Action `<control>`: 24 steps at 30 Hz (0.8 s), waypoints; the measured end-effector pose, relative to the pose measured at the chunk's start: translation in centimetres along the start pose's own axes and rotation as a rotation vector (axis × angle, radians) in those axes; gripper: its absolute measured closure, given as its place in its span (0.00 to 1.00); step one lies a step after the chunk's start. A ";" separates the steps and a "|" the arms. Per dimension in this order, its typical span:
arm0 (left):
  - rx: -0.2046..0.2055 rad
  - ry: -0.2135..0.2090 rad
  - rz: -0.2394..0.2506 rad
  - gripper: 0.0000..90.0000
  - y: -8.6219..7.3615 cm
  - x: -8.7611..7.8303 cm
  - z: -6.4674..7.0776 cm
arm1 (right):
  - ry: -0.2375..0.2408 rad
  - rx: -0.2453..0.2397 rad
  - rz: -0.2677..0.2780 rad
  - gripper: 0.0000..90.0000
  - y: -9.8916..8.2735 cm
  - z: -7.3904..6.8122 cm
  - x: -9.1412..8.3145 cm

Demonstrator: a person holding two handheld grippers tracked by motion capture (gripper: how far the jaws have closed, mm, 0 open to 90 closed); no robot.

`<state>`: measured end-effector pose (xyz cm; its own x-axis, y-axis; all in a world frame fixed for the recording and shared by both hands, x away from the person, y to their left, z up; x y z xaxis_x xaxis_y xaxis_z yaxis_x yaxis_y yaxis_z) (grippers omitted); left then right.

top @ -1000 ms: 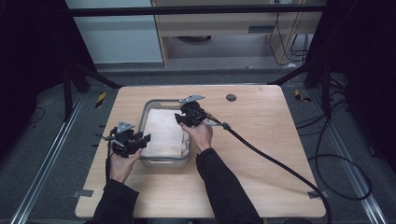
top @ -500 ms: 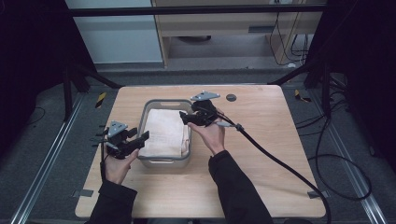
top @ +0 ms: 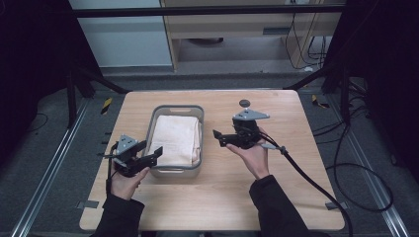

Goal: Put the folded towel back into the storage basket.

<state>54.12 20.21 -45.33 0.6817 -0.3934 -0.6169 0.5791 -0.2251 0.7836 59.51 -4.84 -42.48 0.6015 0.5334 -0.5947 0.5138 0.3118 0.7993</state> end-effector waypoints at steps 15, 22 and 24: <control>0.056 0.009 0.002 0.28 -2.1 -0.7 0.9 | -0.052 0.059 0.002 0.13 -6.6 4.3 -4.5; 0.094 0.014 0.017 0.26 -3.6 -1.8 0.8 | -0.091 0.092 -0.017 0.12 -10.1 6.6 -6.1; 0.100 0.016 0.019 0.26 -4.0 -2.2 0.6 | -0.101 0.094 -0.031 0.11 -11.2 7.2 -6.4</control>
<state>50.05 21.46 -47.12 0.6998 -0.3844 -0.6020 0.5190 -0.3054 0.7983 54.28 -17.37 -48.29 0.6403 0.4414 -0.6286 0.5852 0.2498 0.7715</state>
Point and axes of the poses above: each handheld gripper's, and its own axes: x roughly forward along the jaws, y roughly out of its top, z roughly to its right, the point moved 10 cm from there along x, roughly forward along the jaws, and after that the axes turned 11 degrees about -z, right-handed, at the moved point
